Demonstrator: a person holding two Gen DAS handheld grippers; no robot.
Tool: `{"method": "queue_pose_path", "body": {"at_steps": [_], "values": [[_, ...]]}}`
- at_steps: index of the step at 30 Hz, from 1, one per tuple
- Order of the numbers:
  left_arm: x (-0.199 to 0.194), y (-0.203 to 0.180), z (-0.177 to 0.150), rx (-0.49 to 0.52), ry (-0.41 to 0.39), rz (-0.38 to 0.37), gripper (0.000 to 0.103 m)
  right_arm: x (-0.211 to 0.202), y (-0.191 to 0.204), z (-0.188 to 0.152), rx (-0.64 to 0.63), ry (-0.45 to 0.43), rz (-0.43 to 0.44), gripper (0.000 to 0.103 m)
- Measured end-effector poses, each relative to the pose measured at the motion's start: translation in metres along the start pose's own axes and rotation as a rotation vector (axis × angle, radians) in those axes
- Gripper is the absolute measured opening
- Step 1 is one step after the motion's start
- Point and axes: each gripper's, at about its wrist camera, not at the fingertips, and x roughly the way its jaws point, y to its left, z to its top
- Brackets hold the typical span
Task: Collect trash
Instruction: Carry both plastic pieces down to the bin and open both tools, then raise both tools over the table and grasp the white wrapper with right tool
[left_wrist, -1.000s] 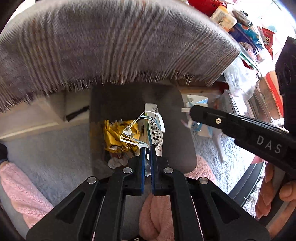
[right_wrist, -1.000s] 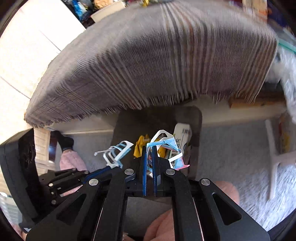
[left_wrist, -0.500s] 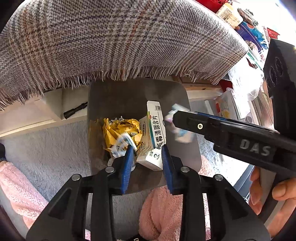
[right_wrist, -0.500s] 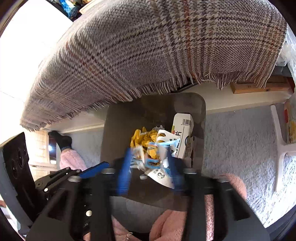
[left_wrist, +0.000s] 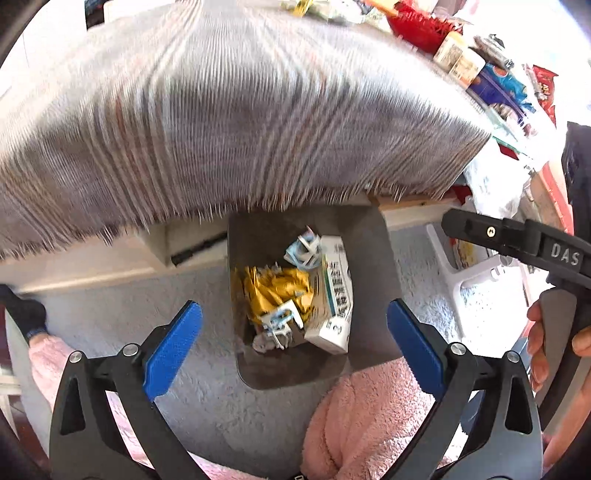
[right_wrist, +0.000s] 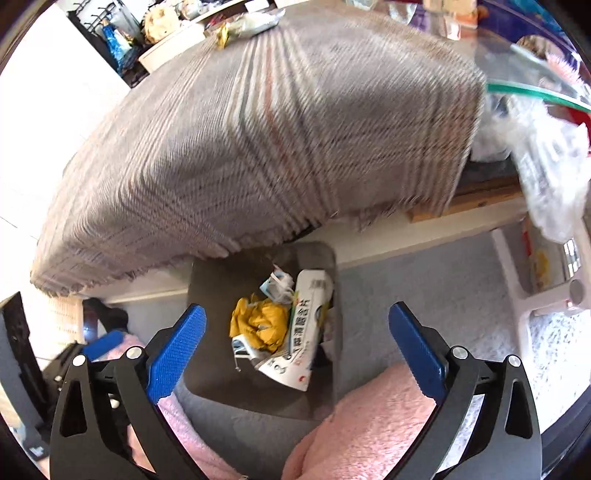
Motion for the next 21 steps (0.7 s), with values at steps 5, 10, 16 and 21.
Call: {"method": "queue_pose_path", "body": {"at_steps": [5, 10, 16, 21], "values": [[-0.025, 0.001, 0.025, 0.009, -0.040, 0.008, 0.095, -0.027, -0.001, 0.021, -0.012, -0.038, 0.011, 0.100], [-0.043, 0.014, 0.063, -0.031, -0.083, 0.012, 0.095, -0.054, 0.009, 0.061, -0.056, -0.095, 0.025, 0.100], [-0.055, 0.026, 0.120, -0.024, -0.138, 0.038, 0.095, -0.065, 0.021, 0.124, -0.074, -0.158, 0.036, 0.100], [-0.045, 0.035, 0.166, -0.012, -0.143, 0.055, 0.095, -0.053, 0.028, 0.176, -0.074, -0.175, 0.026, 0.100]]}}
